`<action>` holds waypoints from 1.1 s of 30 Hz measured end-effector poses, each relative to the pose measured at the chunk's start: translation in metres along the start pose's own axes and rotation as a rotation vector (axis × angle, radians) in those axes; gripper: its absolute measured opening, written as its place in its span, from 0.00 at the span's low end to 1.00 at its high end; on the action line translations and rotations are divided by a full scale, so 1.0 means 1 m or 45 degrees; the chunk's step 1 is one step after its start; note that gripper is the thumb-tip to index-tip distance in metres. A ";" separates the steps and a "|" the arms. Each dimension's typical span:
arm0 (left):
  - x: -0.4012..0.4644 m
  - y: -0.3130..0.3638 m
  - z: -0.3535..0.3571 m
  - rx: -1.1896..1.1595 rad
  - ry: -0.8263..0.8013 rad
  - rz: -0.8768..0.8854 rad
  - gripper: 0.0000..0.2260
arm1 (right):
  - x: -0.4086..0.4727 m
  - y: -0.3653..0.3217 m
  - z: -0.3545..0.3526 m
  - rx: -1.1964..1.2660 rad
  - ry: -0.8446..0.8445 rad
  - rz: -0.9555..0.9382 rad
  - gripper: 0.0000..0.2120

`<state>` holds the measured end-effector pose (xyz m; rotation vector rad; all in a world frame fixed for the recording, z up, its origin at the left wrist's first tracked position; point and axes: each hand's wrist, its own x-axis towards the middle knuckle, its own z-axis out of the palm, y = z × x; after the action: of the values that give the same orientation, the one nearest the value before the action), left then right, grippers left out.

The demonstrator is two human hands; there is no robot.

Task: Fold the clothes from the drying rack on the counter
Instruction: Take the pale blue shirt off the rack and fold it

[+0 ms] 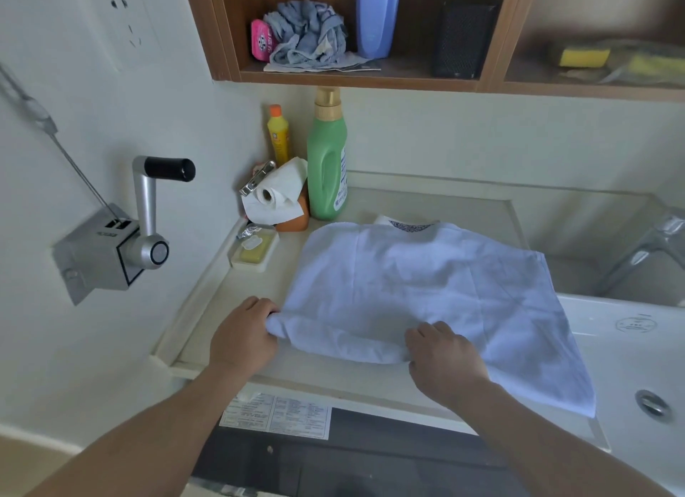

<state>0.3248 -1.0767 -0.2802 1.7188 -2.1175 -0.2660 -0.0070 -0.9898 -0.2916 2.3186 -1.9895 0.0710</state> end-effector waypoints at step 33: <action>0.010 0.101 0.033 0.659 -0.691 0.753 0.29 | -0.068 0.093 -0.020 0.166 -0.291 0.440 0.25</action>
<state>0.2194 -1.0663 -0.2685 1.2343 -3.2069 0.0011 -0.1088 -0.9345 -0.2752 2.1076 -2.5537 -0.0458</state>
